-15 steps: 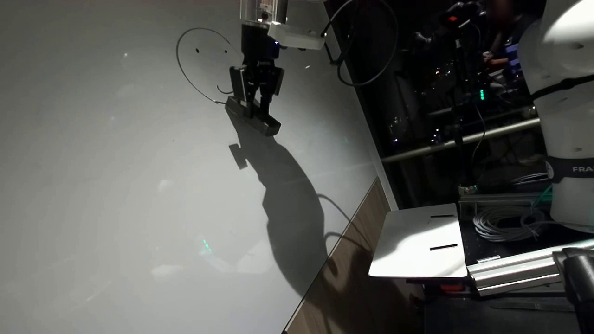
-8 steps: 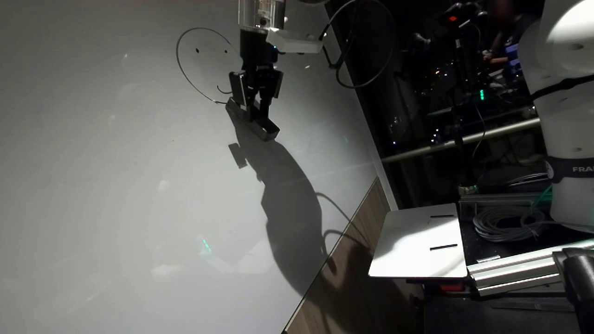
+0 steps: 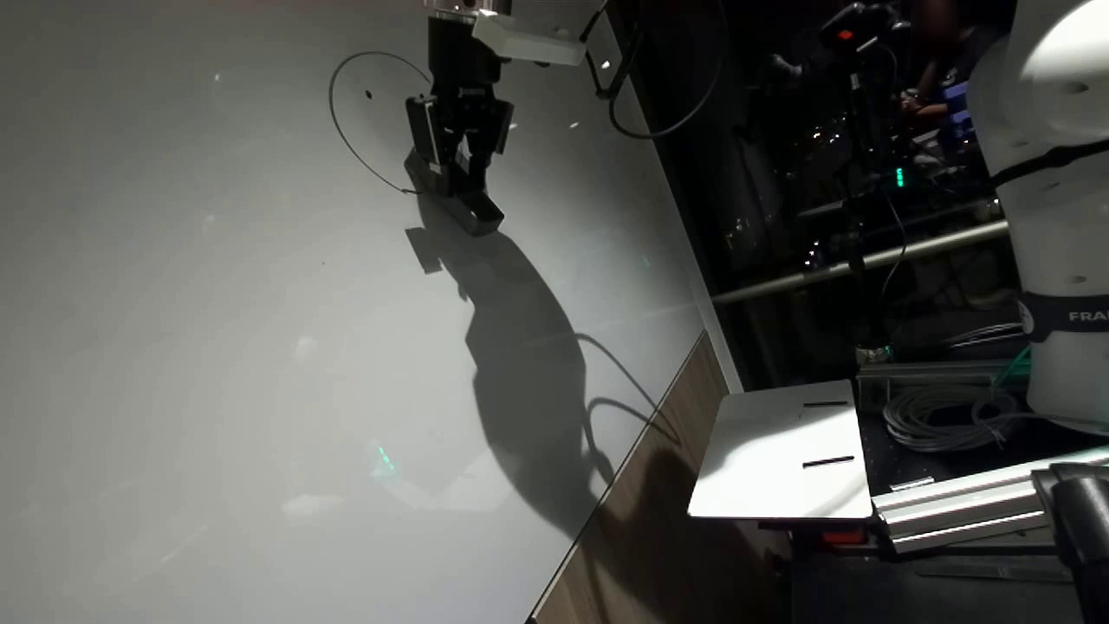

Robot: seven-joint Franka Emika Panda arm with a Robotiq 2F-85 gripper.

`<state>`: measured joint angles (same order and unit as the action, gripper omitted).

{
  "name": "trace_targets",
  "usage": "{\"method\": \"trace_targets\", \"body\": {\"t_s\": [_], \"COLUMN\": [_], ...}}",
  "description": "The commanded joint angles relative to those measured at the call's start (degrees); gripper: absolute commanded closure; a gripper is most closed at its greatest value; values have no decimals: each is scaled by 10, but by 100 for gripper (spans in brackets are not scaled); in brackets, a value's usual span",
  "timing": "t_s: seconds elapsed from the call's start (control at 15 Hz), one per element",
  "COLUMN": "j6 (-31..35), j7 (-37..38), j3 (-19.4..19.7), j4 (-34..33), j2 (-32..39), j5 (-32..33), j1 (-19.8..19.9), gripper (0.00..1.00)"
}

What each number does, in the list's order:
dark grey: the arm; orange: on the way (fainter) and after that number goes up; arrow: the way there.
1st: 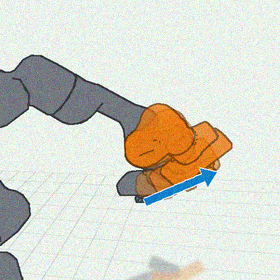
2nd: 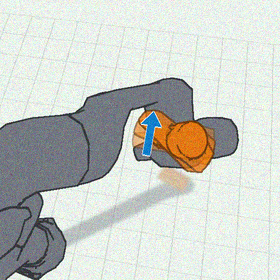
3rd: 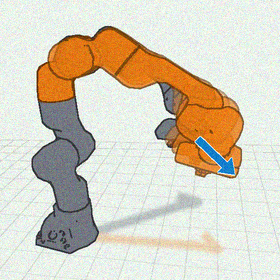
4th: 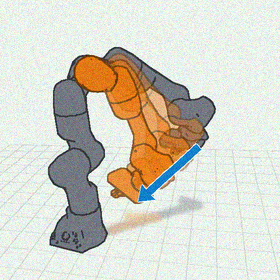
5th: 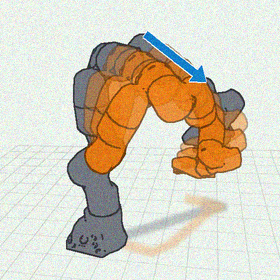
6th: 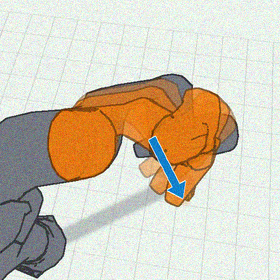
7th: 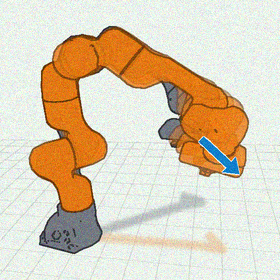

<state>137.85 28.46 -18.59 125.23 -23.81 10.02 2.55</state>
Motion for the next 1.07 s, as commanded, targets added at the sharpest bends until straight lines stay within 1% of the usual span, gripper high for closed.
{"method": "trace_targets", "body": {"t_s": [0.0,0.27,0.8,1.0], "j6": [-16,-30,-34,-56], "j7": [13,16,21,28], "j3": [4,2,-1,-5], "j4": [-55,-76,-110,-138], "j2": [26,30,51,59], "j5": [23,22,33,34], "j1": [9,7,3,-4], "gripper": [72,72,72,72]}}
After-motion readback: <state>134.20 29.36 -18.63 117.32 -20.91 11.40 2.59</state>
